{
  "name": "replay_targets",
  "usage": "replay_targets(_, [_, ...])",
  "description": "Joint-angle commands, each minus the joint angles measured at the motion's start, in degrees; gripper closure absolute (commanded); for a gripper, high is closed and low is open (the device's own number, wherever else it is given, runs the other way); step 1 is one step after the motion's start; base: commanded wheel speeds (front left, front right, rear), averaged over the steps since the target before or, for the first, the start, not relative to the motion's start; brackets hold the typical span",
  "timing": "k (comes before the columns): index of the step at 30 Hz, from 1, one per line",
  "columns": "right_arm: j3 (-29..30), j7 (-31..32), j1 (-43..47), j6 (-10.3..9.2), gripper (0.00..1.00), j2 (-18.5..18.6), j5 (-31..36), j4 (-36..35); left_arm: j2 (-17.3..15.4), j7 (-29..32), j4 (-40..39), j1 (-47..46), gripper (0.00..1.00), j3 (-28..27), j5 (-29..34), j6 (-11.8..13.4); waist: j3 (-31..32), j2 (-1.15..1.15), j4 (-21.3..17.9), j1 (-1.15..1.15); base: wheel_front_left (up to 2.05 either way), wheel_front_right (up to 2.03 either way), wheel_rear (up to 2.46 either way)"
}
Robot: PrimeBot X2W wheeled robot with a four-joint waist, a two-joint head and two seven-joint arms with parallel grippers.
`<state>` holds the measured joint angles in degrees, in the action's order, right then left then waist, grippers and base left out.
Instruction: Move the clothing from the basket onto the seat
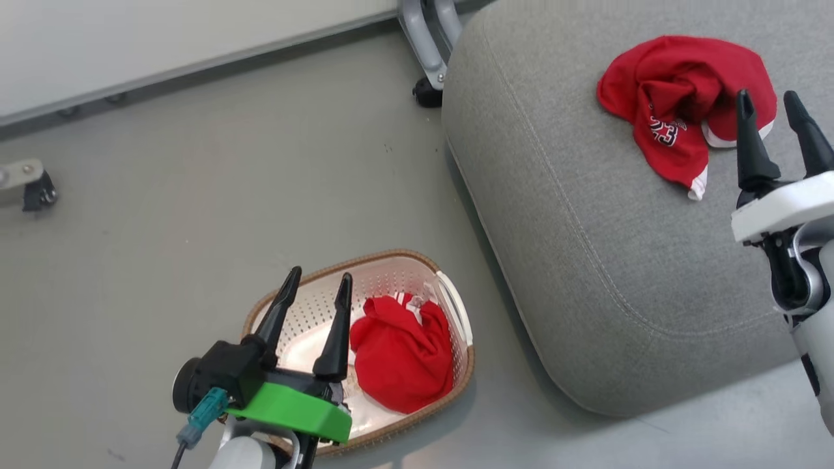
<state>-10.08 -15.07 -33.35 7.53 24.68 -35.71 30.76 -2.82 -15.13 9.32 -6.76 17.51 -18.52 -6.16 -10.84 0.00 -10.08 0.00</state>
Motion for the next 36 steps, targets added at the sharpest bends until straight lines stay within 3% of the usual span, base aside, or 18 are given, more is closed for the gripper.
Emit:
replay_targets(1, [0.68, -0.16, 2.62, -0.08, 0.00, -0.33, 0.08, -2.72, -0.15, -0.02, -0.25, 1.48, 0.00, -0.76, -0.34, 0.27, 7.19, 0.00, 2.54, 0.00, 0.00, 0.00, 0.00])
replay_targets(8, [4.95, -0.16, 15.43, -0.07, 0.00, -5.06, 4.77, -17.86, -0.15, -0.01, -0.94, 4.84, 0.00, -3.84, -0.96, 0.78, 10.87, 0.00, 6.34, 0.00, 0.00, 0.00, 0.00])
replay_targets(14, [7.40, -0.16, 26.03, -0.07, 0.00, -11.37, 9.88, -25.20, -0.14, -0.02, -0.31, 7.53, 0.00, -5.85, -0.01, 0.40, 13.34, 0.00, 9.76, 0.00, 0.00, 0.00, 0.00])
replay_targets(25, [10.14, -0.16, 36.40, -0.06, 0.00, -18.04, 15.90, -27.76, -0.14, -0.02, 1.18, 11.68, 0.00, -9.48, -1.87, 0.17, 16.33, 0.00, 14.49, 0.00, 0.00, 0.00, 0.00])
replay_targets(36, [9.67, -0.15, 37.60, -0.05, 0.00, -19.90, 17.87, -27.02, -0.14, -0.02, 0.79, 12.57, 0.00, -9.59, -0.81, 0.99, 16.59, 0.00, 16.30, 0.00, 0.00, 0.00, 0.00])
